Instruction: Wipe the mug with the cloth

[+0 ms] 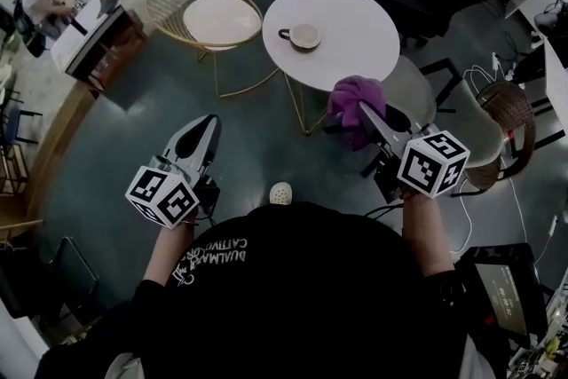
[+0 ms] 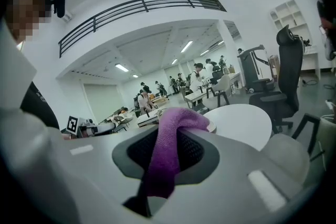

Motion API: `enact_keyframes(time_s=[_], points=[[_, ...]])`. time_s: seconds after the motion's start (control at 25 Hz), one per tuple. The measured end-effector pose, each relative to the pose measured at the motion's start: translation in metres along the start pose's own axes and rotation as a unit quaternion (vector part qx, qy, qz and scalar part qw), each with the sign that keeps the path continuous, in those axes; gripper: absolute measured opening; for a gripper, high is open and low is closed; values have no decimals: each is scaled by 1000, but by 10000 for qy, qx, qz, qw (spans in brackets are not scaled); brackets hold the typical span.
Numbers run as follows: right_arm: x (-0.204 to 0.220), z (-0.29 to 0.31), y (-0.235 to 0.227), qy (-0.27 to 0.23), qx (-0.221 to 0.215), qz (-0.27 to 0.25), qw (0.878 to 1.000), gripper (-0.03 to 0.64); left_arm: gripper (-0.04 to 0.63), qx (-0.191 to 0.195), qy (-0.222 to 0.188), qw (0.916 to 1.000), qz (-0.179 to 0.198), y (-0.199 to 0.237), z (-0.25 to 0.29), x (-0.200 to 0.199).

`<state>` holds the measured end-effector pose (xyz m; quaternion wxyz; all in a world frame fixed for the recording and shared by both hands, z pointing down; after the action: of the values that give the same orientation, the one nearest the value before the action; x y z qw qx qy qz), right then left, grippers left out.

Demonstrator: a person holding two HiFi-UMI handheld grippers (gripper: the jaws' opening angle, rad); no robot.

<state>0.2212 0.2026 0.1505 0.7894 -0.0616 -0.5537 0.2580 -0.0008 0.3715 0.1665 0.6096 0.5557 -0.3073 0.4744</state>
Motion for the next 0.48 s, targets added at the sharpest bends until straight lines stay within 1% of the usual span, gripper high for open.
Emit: enact_keyframes(time_s=[0.08, 0.16, 0.28, 0.4, 0.48], points=[[-7, 11, 0, -10, 82, -108, 9999, 79, -2, 65, 21, 9998, 194, 13, 9, -9], [-9, 19, -3, 48, 182, -202, 9996, 79, -2, 111, -18, 9995, 282, 22, 20, -18], [-8, 30, -6, 210, 280, -293, 9990, 79, -2, 195, -82, 9995, 251, 27, 30, -26], [-6, 42, -8, 339, 306, -399, 9982, 78, -2, 312, -26, 9992, 249, 27, 37, -20], [-4, 52, -13, 399, 274, -393, 9981, 80, -2, 383, 28, 9991, 183, 29, 46, -12]])
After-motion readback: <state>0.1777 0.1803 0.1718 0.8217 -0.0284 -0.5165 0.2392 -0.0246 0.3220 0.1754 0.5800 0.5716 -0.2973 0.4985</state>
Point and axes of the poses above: the fingertips, and each gripper's own axes: z forward along the fingers, y to its left, x out of its underside, the point moved 2 cm from there along -z, backward along the fingers, and after that the axes turned 5 degrees about y, right-handed, at the moved point
